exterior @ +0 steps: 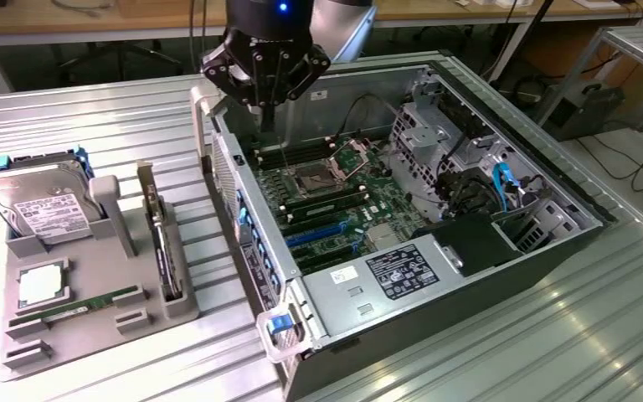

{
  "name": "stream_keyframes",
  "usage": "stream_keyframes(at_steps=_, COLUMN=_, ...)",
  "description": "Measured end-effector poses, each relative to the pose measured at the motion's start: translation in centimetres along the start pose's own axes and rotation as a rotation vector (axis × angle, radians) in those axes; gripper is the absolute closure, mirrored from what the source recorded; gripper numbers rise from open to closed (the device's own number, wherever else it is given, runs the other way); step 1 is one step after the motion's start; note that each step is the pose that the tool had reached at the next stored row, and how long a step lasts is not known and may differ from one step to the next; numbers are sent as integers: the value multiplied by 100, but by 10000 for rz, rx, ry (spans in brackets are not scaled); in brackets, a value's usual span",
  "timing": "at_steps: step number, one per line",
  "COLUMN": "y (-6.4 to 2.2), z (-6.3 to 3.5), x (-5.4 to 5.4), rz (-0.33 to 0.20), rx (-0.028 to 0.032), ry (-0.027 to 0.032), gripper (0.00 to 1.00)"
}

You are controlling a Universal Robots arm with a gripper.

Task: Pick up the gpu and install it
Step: 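Reach for the gpu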

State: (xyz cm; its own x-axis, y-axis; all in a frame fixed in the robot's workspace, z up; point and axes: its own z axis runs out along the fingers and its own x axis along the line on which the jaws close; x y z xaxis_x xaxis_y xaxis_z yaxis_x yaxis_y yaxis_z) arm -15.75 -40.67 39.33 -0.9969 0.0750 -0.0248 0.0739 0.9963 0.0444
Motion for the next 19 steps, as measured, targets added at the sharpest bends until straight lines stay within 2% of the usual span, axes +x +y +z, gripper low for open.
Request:
stream_keyframes(at_steps=2, y=-24, z=-3, x=63, rz=-1, rx=1, ry=1, gripper=89)
stream_keyframes(at_steps=6, y=-119, z=-3, x=321, rz=-2, rx=-1, ry=-1, gripper=89)
stream_keyframes(at_steps=19, y=-270, z=97, x=856, rz=-4, rx=0, ry=0, gripper=89)
